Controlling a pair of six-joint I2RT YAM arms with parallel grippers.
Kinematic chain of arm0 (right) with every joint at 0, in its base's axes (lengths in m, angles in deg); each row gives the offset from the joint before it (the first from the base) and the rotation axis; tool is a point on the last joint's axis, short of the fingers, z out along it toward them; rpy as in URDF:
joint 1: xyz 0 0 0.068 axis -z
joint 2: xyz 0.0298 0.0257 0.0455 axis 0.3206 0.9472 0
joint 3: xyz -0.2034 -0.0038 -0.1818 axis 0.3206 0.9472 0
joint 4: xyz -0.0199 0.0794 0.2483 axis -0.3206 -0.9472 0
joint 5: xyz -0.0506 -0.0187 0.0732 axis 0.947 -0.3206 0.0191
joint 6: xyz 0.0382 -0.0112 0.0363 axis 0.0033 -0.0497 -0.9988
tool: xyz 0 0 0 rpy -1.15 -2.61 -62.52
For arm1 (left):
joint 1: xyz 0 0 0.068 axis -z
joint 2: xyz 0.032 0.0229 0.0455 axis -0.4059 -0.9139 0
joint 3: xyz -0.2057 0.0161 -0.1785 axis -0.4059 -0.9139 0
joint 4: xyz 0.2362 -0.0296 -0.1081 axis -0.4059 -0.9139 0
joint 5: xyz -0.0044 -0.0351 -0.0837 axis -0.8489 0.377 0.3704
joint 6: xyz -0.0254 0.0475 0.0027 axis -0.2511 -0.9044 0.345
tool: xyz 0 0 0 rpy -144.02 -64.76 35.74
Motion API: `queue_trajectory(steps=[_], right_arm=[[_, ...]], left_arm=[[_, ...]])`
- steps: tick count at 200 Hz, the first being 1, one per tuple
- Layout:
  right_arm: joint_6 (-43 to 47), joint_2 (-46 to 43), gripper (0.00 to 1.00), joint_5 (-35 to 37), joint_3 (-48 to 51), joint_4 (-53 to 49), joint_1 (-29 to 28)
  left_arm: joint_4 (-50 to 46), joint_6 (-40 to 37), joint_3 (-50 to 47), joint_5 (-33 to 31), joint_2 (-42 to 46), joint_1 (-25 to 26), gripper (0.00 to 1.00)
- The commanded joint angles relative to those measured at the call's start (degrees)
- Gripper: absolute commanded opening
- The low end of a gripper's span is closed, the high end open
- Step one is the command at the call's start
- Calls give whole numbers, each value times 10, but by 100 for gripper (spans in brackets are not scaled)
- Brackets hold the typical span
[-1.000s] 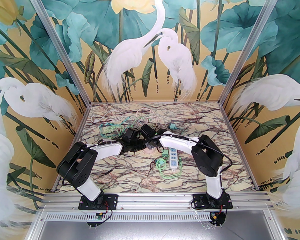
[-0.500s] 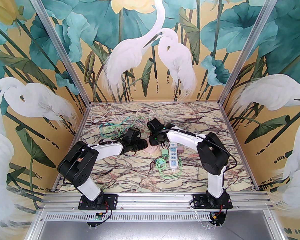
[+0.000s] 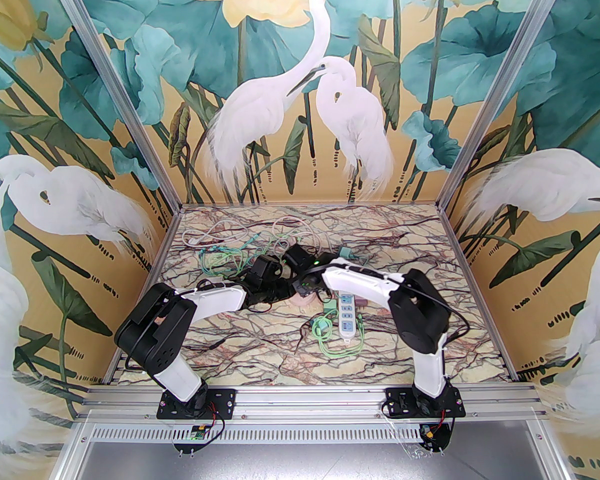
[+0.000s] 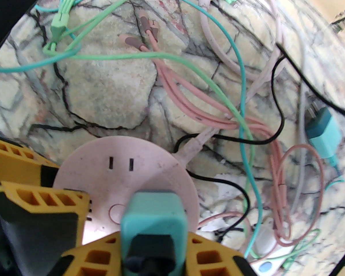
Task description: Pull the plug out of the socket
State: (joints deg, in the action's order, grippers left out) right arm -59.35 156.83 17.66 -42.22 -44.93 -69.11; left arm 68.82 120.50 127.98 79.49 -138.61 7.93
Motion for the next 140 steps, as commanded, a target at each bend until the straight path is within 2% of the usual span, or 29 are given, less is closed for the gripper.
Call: queue_trajectory(steps=[1, 37, 77, 108, 140], right_arm=[[30, 3, 19, -41, -34, 5, -43], [24, -22, 19, -66, -19, 16, -24], [-13, -79, 20, -207, 21, 61, 41], [-40, -99, 20, -273, 40, 82, 79], [-40, -85, 20, -273, 30, 70, 77]], left_arm=[[-95, -13, -24, -38, -55, 6, 35], [-95, -14, -26, -37, -59, 8, 35], [-87, -11, -30, -31, -58, 8, 34], [-86, -11, -30, -29, -57, 9, 34], [-87, -11, -26, -27, -58, 10, 34]])
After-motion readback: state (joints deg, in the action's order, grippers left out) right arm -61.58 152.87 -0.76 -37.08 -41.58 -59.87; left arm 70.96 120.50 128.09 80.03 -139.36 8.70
